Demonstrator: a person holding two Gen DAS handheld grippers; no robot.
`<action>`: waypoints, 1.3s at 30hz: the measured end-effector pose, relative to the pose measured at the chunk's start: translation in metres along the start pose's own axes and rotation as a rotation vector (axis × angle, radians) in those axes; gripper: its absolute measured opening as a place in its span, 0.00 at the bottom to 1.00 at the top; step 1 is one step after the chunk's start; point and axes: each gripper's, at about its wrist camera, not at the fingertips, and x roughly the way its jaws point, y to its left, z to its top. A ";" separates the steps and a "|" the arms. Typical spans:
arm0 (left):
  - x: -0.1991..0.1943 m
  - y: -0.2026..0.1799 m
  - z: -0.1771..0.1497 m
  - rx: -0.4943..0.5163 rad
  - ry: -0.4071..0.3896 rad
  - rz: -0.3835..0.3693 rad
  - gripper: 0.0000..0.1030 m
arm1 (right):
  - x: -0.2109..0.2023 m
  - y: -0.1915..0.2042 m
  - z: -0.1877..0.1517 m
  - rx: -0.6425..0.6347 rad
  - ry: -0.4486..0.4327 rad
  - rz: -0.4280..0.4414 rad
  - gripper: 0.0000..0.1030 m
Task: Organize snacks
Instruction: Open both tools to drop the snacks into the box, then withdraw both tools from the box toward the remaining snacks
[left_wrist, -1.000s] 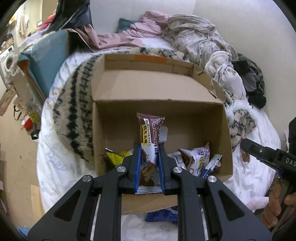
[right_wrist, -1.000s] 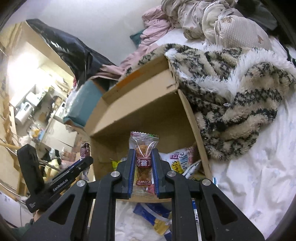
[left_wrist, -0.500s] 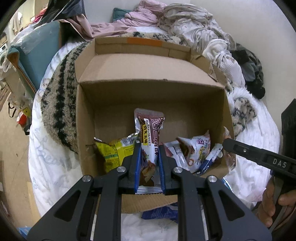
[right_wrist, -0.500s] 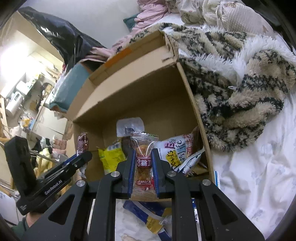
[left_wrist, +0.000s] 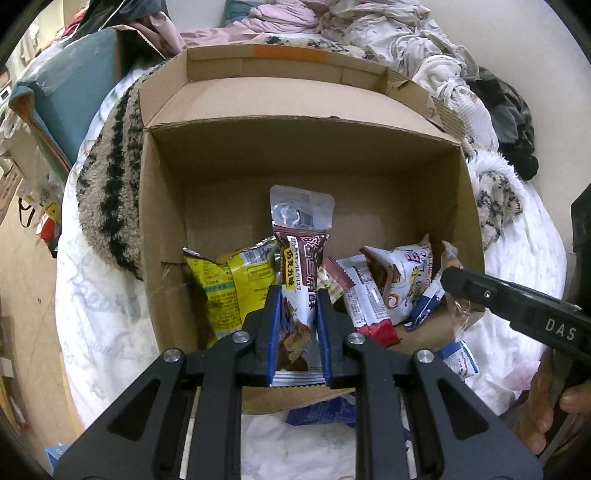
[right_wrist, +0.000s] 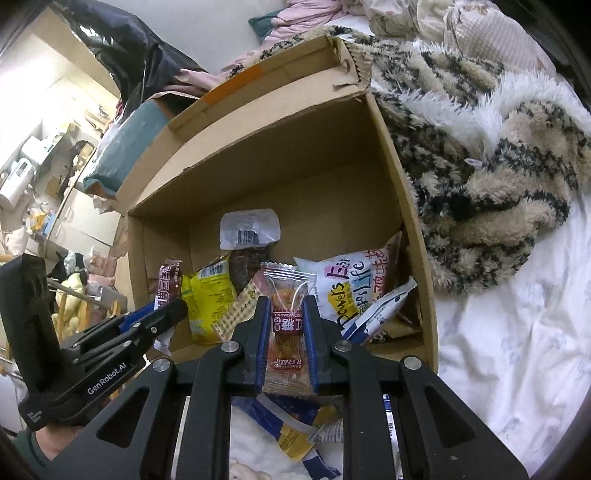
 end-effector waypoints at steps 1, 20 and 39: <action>0.000 0.000 0.000 0.000 -0.001 0.001 0.17 | 0.000 0.001 0.000 -0.005 0.002 -0.002 0.18; -0.015 -0.001 0.000 -0.003 -0.058 0.037 0.73 | -0.011 -0.005 0.003 0.046 -0.056 0.019 0.67; -0.065 0.017 -0.020 -0.054 -0.155 0.056 0.89 | -0.046 -0.006 -0.011 0.082 -0.097 0.025 0.67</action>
